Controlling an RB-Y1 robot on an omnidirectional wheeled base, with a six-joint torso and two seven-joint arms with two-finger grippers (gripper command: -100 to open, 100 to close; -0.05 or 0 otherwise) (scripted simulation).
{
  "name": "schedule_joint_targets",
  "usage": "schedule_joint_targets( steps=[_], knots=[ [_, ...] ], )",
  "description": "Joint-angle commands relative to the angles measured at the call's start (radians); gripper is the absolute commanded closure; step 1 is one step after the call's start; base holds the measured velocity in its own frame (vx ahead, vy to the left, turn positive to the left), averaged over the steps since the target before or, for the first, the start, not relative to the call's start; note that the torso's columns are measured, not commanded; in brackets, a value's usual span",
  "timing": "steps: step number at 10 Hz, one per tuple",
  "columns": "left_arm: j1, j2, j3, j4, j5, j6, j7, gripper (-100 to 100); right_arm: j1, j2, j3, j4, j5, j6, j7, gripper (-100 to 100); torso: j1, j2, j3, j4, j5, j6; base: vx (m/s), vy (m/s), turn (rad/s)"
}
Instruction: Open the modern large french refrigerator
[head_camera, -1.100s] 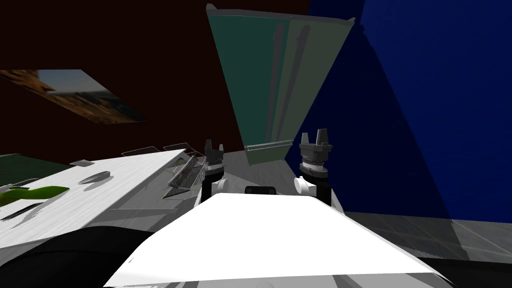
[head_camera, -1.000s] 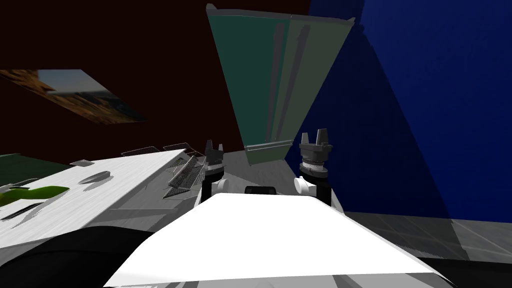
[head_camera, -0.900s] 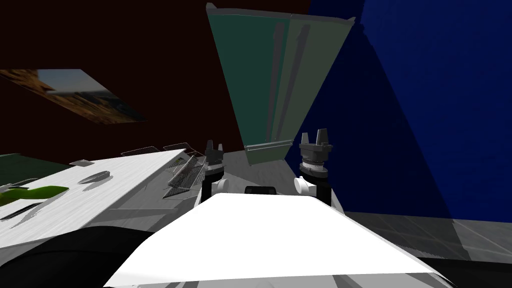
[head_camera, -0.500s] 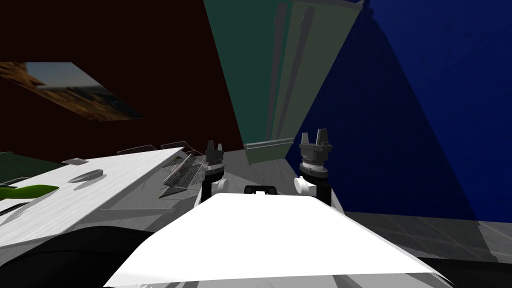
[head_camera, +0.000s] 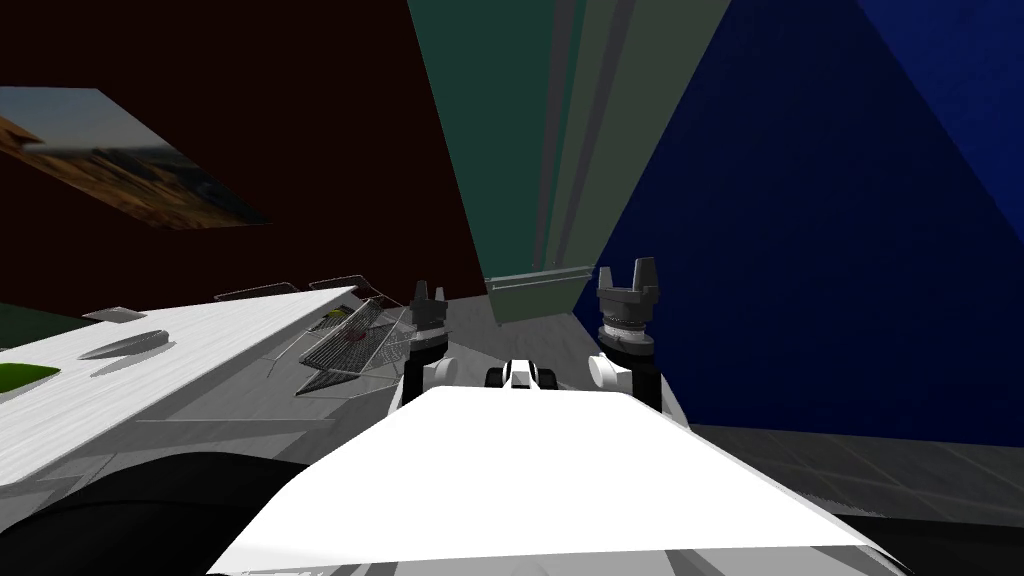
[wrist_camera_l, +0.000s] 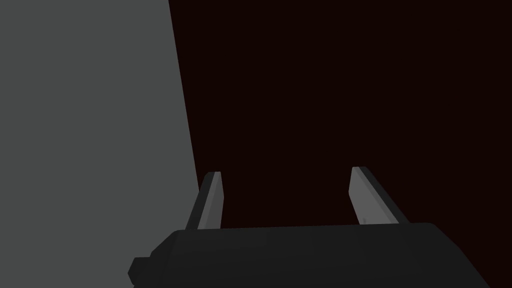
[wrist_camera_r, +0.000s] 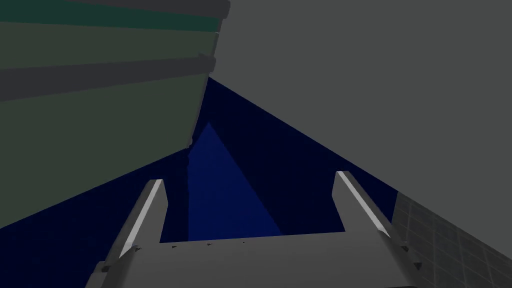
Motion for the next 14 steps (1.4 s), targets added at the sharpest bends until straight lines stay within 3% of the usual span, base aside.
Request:
schedule_joint_targets(
  steps=[1,7,14],
  knots=[
    [0.000,0.000,0.000,0.000,0.000,0.000,0.000,0,-0.012,-0.051,0.003,0.024,0.054,0.028,0.052,-100,0.000,0.007,-0.021,0.009,0.000,0.000,0.088,0.010,0.007],
    [0.000,0.000,0.000,0.000,0.000,0.000,0.000,0,-0.040,-0.101,0.010,0.087,0.194,0.088,0.183,-100,0.000,0.015,-0.024,0.014,0.000,0.000,0.088,0.016,0.007],
    [0.000,0.000,0.000,0.000,0.000,0.000,0.000,0,-0.082,-0.142,0.021,0.180,0.400,0.176,0.376,-100,-0.001,0.013,-0.025,0.014,0.000,0.000,0.116,0.016,0.009]
  ],
)
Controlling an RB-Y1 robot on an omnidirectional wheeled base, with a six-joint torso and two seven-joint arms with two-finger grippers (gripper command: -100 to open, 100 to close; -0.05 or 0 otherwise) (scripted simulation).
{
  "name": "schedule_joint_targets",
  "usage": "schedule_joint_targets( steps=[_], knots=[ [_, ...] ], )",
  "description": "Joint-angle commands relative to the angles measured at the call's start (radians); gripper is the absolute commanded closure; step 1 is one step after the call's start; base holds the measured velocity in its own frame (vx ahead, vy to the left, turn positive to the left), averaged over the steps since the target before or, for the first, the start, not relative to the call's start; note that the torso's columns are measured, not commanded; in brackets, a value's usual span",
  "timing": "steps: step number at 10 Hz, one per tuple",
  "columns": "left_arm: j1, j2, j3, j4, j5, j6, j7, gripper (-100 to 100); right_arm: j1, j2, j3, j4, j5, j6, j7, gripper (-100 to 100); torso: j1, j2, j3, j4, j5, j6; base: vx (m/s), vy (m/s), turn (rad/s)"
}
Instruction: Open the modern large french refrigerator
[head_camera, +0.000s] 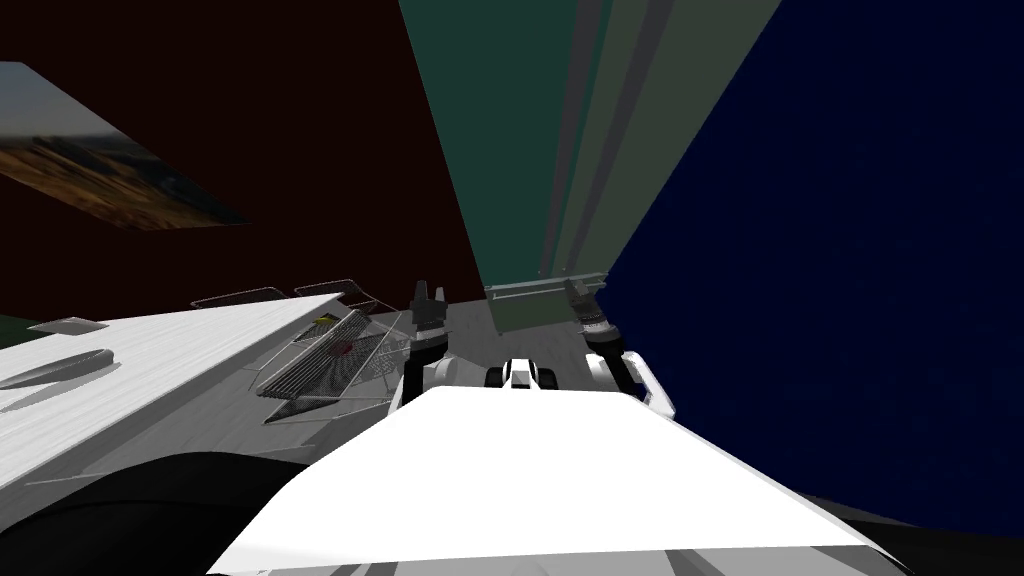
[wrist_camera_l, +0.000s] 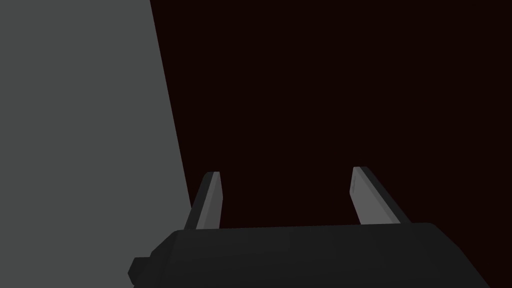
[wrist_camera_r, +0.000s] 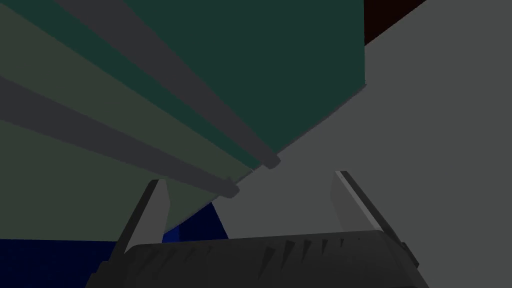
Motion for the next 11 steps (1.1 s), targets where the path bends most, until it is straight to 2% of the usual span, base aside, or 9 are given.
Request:
schedule_joint_targets(
  steps=[1,3,4,7,8,11],
  knots=[
    [0.000,0.000,0.000,0.000,0.000,0.000,0.000,0,-0.008,-0.018,0.003,0.031,0.081,0.038,0.080,-100,0.000,0.001,0.000,0.000,0.000,0.000,0.125,0.022,0.009],
    [0.000,0.000,0.000,0.000,0.000,0.000,0.000,0,-0.022,-0.031,0.007,0.065,0.143,0.067,0.137,-100,0.001,0.002,0.001,0.000,0.000,0.000,0.116,0.017,0.009],
    [0.000,0.000,0.000,0.000,0.000,0.000,0.000,0,-0.022,-0.031,0.007,0.065,0.149,0.067,0.142,-100,0.001,0.002,0.001,0.000,0.000,0.000,0.084,0.012,0.005],
    [0.000,0.000,0.000,0.000,0.000,0.000,0.000,0,-0.044,-0.057,0.012,0.121,0.241,0.112,0.228,-100,0.000,0.001,0.001,0.000,0.000,0.000,0.092,0.002,0.008],
    [0.000,0.000,0.000,0.000,0.000,0.000,0.000,0,-0.044,-0.057,0.012,0.121,0.248,0.112,0.235,-100,0.000,0.000,0.000,0.000,0.000,0.000,0.081,0.010,0.004],
    [0.000,0.000,0.000,0.000,0.000,0.000,0.000,0,-0.067,-0.090,0.016,0.182,0.343,0.158,0.326,-100,0.001,0.000,0.000,0.000,0.000,0.000,0.108,0.022,0.009]
  ],
)
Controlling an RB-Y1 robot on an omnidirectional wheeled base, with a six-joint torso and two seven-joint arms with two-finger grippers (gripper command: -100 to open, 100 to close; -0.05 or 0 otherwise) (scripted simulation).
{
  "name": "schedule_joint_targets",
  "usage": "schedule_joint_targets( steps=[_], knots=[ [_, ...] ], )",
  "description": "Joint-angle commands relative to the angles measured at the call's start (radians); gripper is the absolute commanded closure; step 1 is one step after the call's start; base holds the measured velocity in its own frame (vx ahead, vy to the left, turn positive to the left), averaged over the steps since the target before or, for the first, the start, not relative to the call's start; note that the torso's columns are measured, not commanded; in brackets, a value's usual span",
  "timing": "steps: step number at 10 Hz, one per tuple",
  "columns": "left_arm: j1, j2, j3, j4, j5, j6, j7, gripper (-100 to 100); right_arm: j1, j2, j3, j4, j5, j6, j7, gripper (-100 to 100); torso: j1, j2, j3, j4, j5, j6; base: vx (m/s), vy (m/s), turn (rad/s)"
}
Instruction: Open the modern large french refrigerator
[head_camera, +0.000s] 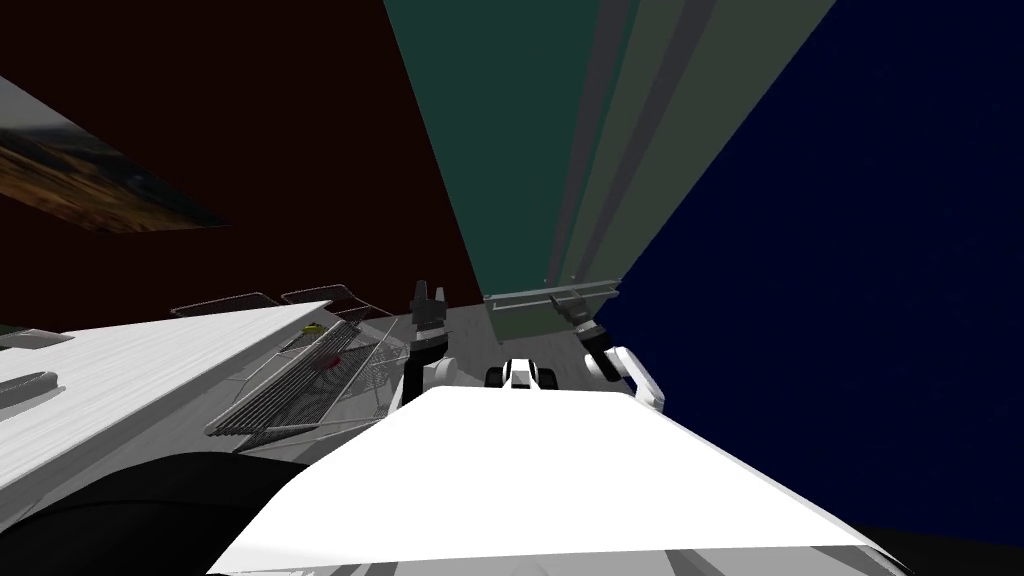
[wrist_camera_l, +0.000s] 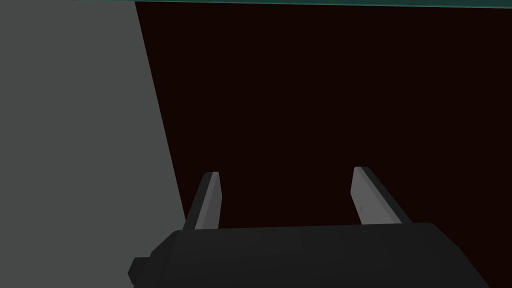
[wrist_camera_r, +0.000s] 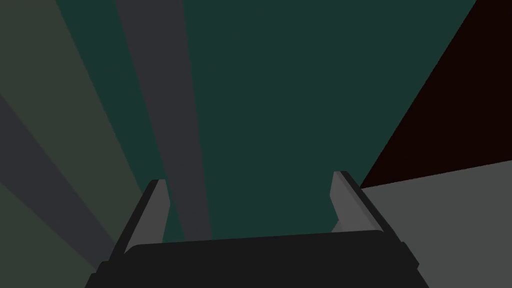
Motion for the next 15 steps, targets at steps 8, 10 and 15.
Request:
schedule_joint_targets(
  steps=[8,10,15],
  knots=[
    [0.000,0.000,0.000,0.000,0.000,0.000,0.000,0,-0.064,-0.101,0.014,0.170,0.278,0.138,0.262,-100,-0.001,0.001,0.001,0.000,0.000,0.000,0.114,0.014,0.009],
    [0.000,0.000,0.000,0.000,0.000,0.000,0.000,0,-0.074,-0.116,0.016,0.195,0.319,0.157,0.300,-100,-0.001,0.002,0.002,0.001,0.000,0.000,0.077,0.016,0.006],
    [0.000,0.000,0.000,0.000,0.000,0.000,0.000,0,-0.087,-0.134,0.014,0.228,0.368,0.175,0.350,-100,-0.001,0.003,0.001,0.001,0.000,0.000,0.053,0.003,0.004]
  ],
)
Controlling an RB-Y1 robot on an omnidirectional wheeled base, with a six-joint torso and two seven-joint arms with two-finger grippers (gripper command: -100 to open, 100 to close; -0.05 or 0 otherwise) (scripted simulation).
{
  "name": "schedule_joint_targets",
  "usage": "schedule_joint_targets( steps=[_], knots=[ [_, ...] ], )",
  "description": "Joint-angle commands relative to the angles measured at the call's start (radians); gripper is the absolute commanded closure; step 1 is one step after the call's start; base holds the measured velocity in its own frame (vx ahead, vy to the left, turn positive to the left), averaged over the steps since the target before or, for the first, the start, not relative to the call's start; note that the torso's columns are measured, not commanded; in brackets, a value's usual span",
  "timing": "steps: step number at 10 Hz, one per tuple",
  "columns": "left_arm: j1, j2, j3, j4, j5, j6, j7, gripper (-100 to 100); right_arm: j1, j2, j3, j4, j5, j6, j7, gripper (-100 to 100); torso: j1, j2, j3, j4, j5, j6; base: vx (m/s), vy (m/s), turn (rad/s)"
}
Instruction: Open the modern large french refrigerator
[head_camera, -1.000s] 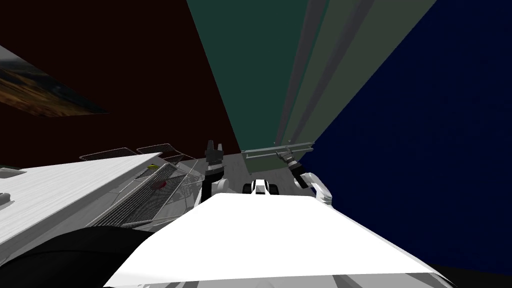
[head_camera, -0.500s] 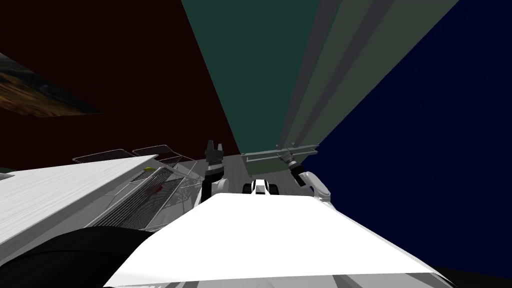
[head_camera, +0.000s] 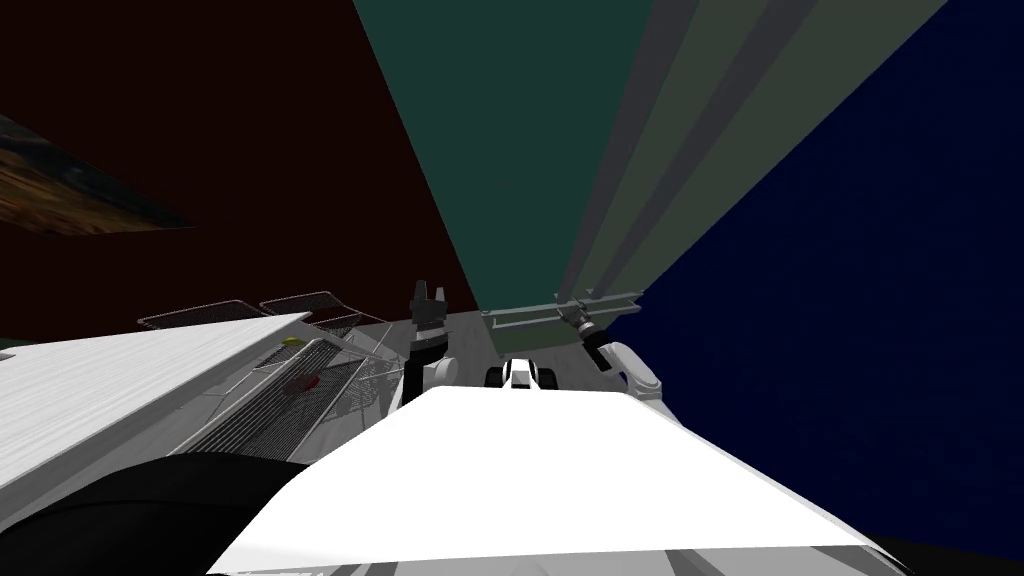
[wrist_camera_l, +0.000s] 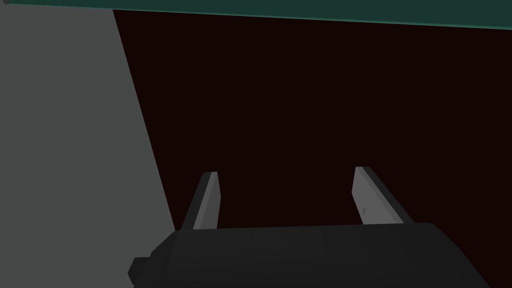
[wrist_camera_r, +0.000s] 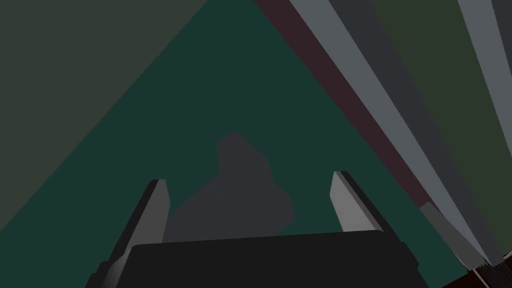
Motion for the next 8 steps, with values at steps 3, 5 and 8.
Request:
schedule_joint_targets(
  steps=[3,5,8],
  knots=[
    [0.000,0.000,0.000,0.000,0.000,0.000,0.000,0,0.010,0.005,-0.019,-0.007,-0.002,0.033,-0.001,100,0.012,0.004,0.002,-0.001,0.002,-0.001,-0.062,0.132,-0.115],
    [0.000,0.000,0.000,0.000,0.000,0.000,0.000,0,0.022,0.010,-0.037,-0.014,-0.003,0.065,-0.001,100,0.009,0.000,0.001,0.000,0.002,-0.007,-0.120,0.165,-0.126],
    [0.000,0.000,0.000,0.000,0.000,0.000,0.000,0,0.039,0.017,-0.064,-0.024,-0.005,0.114,-0.002,100,0.010,-0.002,-0.001,0.001,0.003,-0.007,-0.144,0.205,-0.132]
  ],
)
